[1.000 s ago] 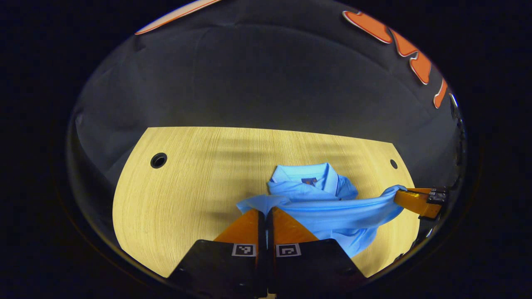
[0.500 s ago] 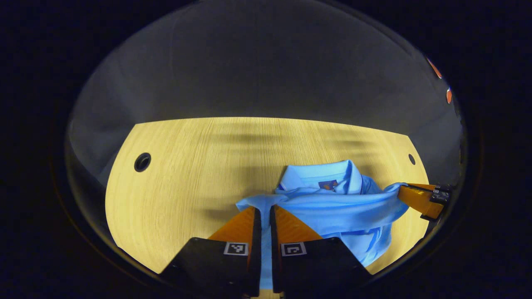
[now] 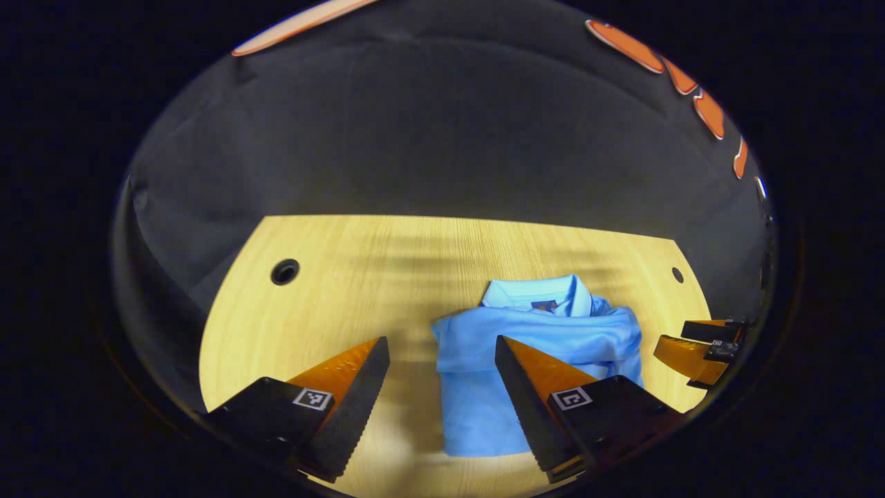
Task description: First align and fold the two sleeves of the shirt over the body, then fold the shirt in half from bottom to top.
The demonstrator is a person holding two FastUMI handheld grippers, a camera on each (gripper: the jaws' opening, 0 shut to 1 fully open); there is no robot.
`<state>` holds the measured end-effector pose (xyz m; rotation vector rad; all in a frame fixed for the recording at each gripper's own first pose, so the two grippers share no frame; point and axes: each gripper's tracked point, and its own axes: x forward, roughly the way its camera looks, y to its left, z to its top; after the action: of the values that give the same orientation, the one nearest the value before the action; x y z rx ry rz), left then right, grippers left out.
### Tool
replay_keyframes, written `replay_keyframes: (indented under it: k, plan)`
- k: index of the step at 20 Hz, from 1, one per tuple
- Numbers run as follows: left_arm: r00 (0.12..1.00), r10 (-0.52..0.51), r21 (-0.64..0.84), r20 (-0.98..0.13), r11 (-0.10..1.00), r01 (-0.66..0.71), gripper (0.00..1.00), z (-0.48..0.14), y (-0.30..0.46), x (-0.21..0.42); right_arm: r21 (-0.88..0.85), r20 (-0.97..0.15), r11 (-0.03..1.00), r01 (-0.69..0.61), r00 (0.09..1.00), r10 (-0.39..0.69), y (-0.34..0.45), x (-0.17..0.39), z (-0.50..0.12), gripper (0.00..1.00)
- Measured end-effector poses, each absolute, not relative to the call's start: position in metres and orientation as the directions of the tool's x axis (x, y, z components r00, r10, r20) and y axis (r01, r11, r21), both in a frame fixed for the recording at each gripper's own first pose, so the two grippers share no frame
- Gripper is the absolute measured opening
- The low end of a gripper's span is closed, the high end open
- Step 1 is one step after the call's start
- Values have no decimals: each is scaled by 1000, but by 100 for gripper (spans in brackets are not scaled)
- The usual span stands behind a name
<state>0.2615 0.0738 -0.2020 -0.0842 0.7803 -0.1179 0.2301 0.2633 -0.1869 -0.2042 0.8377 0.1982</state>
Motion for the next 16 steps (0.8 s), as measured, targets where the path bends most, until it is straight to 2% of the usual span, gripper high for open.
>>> replay_keyframes:
  k: [4, 8, 11, 16]
  plan:
    - [818, -105, -81, -566, 994, 71, 99, -131, 96, 231, -128, -667, 954, -270, 736, 118, 261, 194, -128, 100]
    - [881, -103, -83, -462, 994, 72, 99, -77, 108, 182, -131, -544, 946, -297, 819, 182, 267, 150, -69, 99]
    - [915, -94, -77, -392, 995, 69, 99, -44, 117, 143, -129, -498, 939, -318, 840, 215, 267, 109, -43, 99]
    - [970, -8, -53, -241, 999, -5, 98, 2, 148, 77, -77, -447, 941, -330, 855, 263, 263, 48, -26, 99]
